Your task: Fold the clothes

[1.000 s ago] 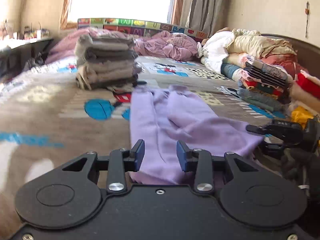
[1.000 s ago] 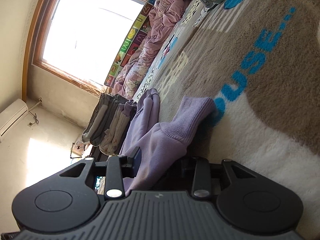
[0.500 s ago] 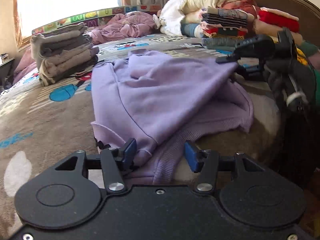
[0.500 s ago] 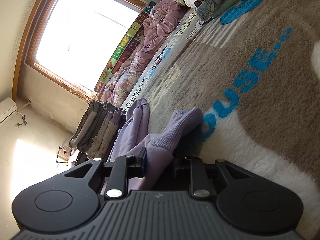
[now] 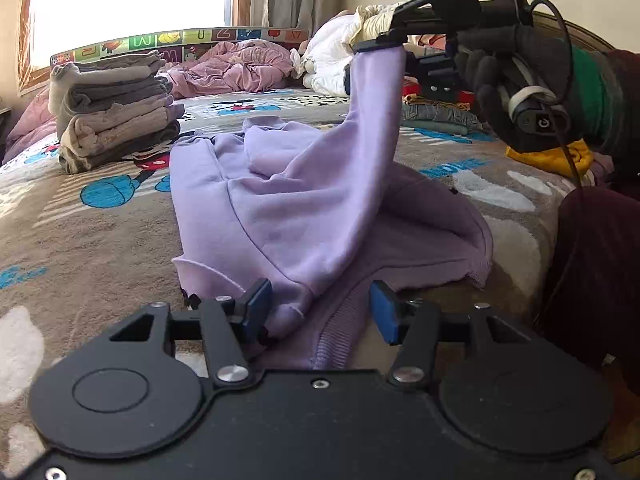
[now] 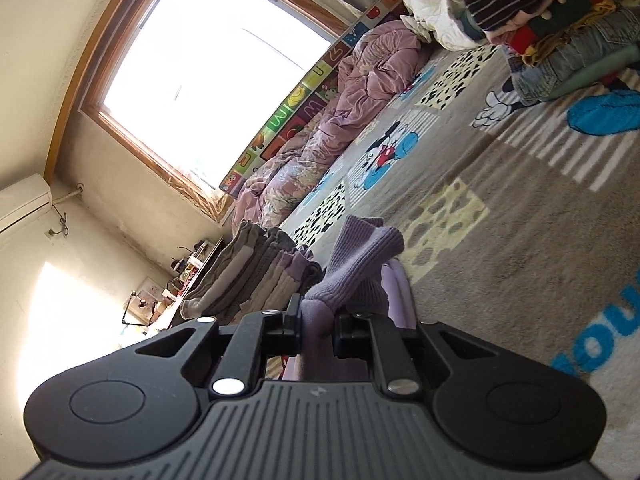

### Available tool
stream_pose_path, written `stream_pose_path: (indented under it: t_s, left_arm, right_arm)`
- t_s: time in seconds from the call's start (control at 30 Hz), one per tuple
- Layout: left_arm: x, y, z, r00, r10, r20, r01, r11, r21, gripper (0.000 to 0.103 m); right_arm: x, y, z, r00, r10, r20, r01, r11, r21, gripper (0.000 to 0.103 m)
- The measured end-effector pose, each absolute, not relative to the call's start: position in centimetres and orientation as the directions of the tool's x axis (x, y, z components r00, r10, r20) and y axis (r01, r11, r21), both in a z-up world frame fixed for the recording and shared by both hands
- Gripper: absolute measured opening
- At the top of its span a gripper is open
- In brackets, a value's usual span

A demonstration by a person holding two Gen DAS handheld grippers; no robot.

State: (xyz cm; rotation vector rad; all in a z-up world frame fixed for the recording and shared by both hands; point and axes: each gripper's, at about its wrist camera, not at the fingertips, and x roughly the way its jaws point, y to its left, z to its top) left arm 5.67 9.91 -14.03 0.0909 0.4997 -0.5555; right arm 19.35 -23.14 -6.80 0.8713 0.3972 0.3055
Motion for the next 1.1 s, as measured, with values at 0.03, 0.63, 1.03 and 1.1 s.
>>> stream_pose_path:
  t_s: [0.03, 0.63, 1.03, 1.1]
  left_arm:
    - [5.7, 10.2, -14.0, 0.729, -0.495, -0.473, 0.527, 0.846, -0.073, 0.053]
    - [7.4, 14.8, -13.8, 0.673, -0.626, -0.393, 0.497, 0.777, -0.386, 0.048]
    - [9.0, 18.0, -14.3, 0.672, -0.661, -0.333, 0.384, 0.696, -0.607, 0.046]
    - [9.2, 18.0, -14.4, 0.673, -0.661, -0.333, 0.376, 0.693, -0.616, 0.046]
  right_arm:
    - [20.0, -22.3, -6.2, 0.882, 0.423, -0.209, -0.108, 0.612, 0.783, 0.015]
    - [31.6, -8.6, -3.6, 0.824, 0.42, -0.38, -0.105, 0.772, 0.627, 0.014]
    - [35.0, -7.6, -3.9, 0.816, 0.386, -0.431, -0.135, 0.851, 0.507, 0.059]
    - [34.7, -9.0, -3.6, 0.825, 0.388, -0.411, -0.152, 0.853, 0.499, 0.059]
